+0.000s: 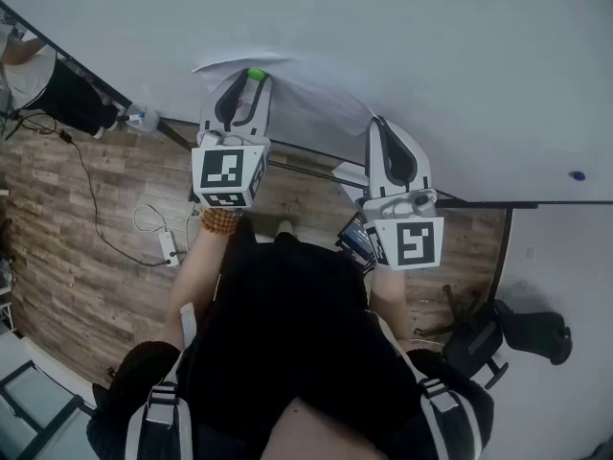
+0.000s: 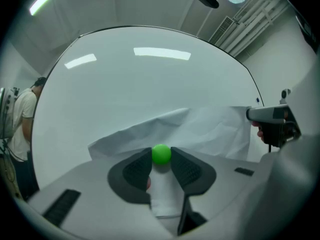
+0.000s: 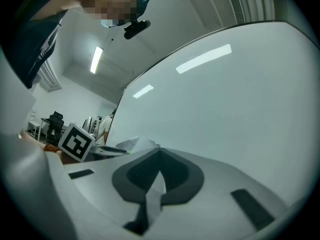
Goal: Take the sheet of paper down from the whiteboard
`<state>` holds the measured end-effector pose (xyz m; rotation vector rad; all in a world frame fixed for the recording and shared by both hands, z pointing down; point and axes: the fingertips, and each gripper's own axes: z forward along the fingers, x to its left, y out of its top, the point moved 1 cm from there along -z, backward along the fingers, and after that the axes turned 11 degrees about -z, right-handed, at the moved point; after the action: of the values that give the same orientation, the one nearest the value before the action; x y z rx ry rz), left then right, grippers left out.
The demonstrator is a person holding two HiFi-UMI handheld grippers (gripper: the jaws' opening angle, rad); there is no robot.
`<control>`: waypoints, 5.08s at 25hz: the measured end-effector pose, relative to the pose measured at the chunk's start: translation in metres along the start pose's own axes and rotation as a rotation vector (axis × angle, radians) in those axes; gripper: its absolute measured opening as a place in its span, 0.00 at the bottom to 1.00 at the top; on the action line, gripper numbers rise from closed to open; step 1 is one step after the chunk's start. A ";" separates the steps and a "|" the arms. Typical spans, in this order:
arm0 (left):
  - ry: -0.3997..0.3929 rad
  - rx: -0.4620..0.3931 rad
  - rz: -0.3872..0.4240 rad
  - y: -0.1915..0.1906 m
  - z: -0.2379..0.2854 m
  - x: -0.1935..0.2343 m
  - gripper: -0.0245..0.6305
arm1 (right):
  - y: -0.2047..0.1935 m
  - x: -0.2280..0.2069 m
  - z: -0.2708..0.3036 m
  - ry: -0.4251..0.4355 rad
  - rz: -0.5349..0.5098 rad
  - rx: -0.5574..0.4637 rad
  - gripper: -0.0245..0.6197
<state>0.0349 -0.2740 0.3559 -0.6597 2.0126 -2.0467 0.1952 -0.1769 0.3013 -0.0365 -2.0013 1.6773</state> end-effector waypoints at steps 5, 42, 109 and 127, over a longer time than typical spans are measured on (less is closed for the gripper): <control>-0.002 0.002 0.006 -0.002 -0.001 0.000 0.23 | 0.005 -0.001 -0.008 0.003 0.003 -0.013 0.03; 0.001 0.023 0.005 -0.007 -0.003 0.001 0.23 | 0.025 -0.032 -0.053 -0.064 0.047 -0.052 0.03; -0.073 -0.082 0.006 0.053 -0.234 0.027 0.23 | 0.072 0.199 -0.032 -0.200 -0.065 0.135 0.03; -0.069 -0.095 0.014 0.045 -0.261 0.018 0.23 | 0.079 0.224 -0.060 -0.233 -0.038 0.124 0.03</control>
<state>-0.1038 -0.0499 0.3210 -0.7208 2.0800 -1.9031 0.0020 -0.0263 0.3171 0.2497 -2.0428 1.8495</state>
